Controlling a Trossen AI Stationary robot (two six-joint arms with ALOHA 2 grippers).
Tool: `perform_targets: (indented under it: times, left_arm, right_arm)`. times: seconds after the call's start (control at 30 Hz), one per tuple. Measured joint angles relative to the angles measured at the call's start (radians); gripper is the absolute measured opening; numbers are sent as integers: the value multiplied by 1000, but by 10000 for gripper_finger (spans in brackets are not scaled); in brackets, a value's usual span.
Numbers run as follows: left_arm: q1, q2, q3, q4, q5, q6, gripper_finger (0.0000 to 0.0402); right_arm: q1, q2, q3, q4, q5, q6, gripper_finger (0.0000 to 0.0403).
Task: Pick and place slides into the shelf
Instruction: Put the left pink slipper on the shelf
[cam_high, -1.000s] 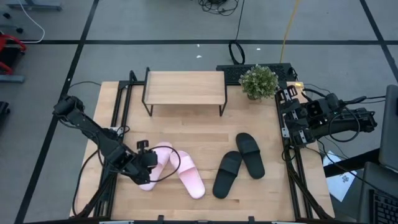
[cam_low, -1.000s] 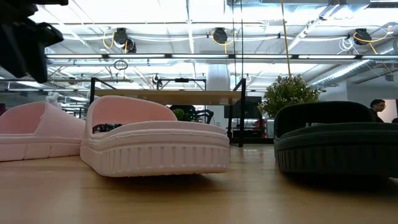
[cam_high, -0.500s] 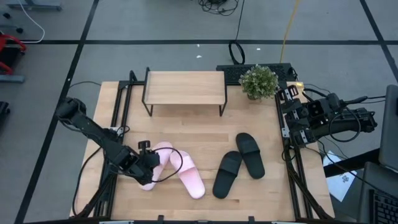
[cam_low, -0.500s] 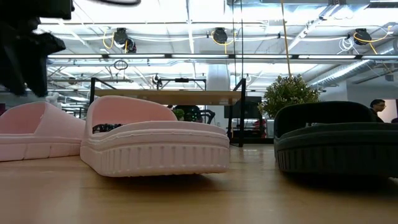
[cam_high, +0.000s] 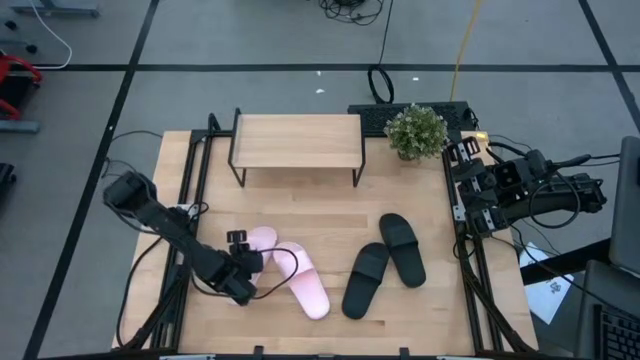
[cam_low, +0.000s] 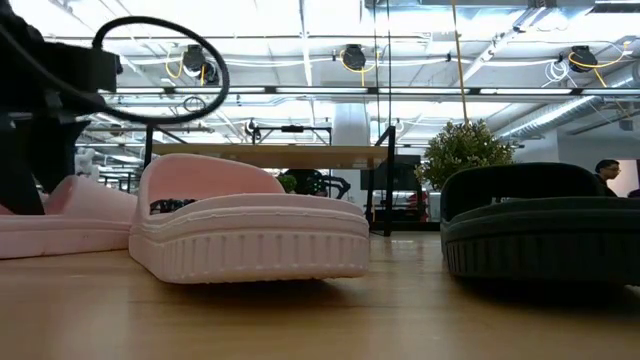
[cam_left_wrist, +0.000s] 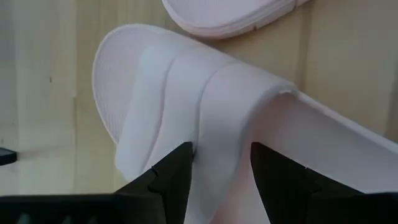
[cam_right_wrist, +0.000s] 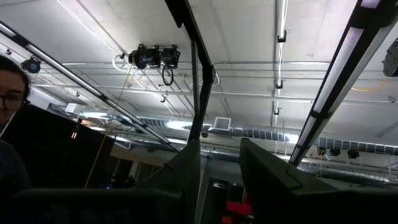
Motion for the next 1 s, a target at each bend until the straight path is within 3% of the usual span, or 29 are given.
perform_targets:
  times: [0.27,0.43,0.63,1.0]
  left_arm:
    - [0,18,17,-29,-33,-116,161]
    - [1,18,30,-48,-68,-121,98]
    - [5,18,31,-47,-39,-140,10]
    - [28,-59,34,-92,-15,-285,3]
  right_arm:
    - [0,0,0,-7,0,0,105]
    - [0,1,0,-8,1,0,105]
    - [0,0,0,-8,0,0,105]
    - [0,0,0,-8,1,0,105]
